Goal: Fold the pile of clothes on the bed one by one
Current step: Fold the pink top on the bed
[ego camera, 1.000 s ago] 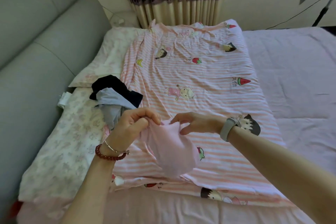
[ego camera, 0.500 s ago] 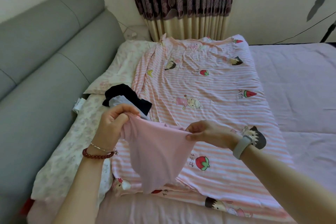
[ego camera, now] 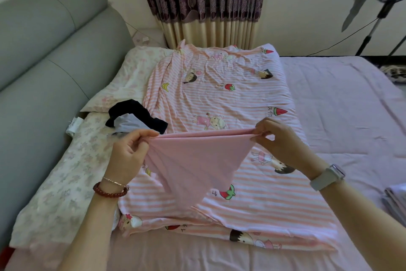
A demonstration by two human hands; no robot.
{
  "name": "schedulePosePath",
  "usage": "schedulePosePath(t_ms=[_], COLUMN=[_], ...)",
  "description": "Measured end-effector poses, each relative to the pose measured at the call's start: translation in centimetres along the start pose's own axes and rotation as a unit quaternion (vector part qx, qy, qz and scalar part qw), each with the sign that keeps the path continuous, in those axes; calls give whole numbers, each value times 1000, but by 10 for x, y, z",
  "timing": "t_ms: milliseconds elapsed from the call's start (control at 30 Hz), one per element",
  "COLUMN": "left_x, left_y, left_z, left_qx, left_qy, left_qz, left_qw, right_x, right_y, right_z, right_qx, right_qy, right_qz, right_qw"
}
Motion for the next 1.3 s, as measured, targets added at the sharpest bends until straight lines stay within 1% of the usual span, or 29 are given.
schedulePosePath(t_ms=[67, 167, 233, 300, 367, 433, 500, 600, 700, 800, 933, 1000, 1067, 1133, 1233, 1267, 1300], left_x=[7, 16, 19, 22, 24, 27, 31, 43, 59, 82, 126, 149, 170, 191, 226, 235, 242], left_y=[4, 20, 33, 45, 53, 57, 55, 44, 20, -8, -75, -120, -161, -198, -240, -253, -265], left_z=[-1, -5, -8, -9, -8, -9, -13, -28, -58, -109, -195, -233, -256, -254, -209, -189, -169], left_qx=[15, 38, 66, 109, 146, 162, 157, 122, 72, 13, -64, -111, -180, -223, -212, -215, -237], left_qy=[-5, 1, 7, 18, 29, 36, 30, 1, -41, -72, -90, -94, -81, -70, -106, -116, -115], left_qz=[-12, -17, -25, -44, -53, -47, -40, -31, -8, -27, -63, -75, -89, -109, -134, -132, -126], left_qw=[1000, 999, 997, 993, 987, 985, 986, 992, 997, 997, 992, 987, 976, 966, 962, 961, 956], right_x=[-11, -25, -35, -46, -54, -60, -63, -63, -63, -57, -38, -20, 5, 37, 88, 106, 123], right_y=[-4, -8, -13, -26, -38, -48, -54, -42, -8, 47, 145, 198, 239, 267, 286, 293, 299], right_z=[9, 22, 30, 37, 43, 49, 52, 47, 30, -1, -66, -100, -118, -116, -86, -74, -61], right_qx=[-8, 31, 37, 19, -6, -33, -48, -27, 34, 118, 223, 277, 321, 333, 319, 314, 315], right_qy=[12, 15, 33, 58, 84, 95, 109, 121, 132, 127, 132, 97, 41, 1, -36, -49, -54], right_qz=[-1, -47, -87, -146, -181, -189, -183, -184, -184, -173, -78, -36, -6, 30, 66, 74, 69], right_qw=[1000, 998, 995, 987, 980, 977, 976, 975, 973, 969, 963, 955, 946, 942, 945, 945, 945])
Point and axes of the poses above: each hand's wrist, its own z-axis away from the middle knuckle, its own x-axis out of the palm, y = z × x, the point moved 3 cm from there along -z, towards the middle knuckle, and after that the axes turned 15 degrees about -y, right-handed, at the moved point
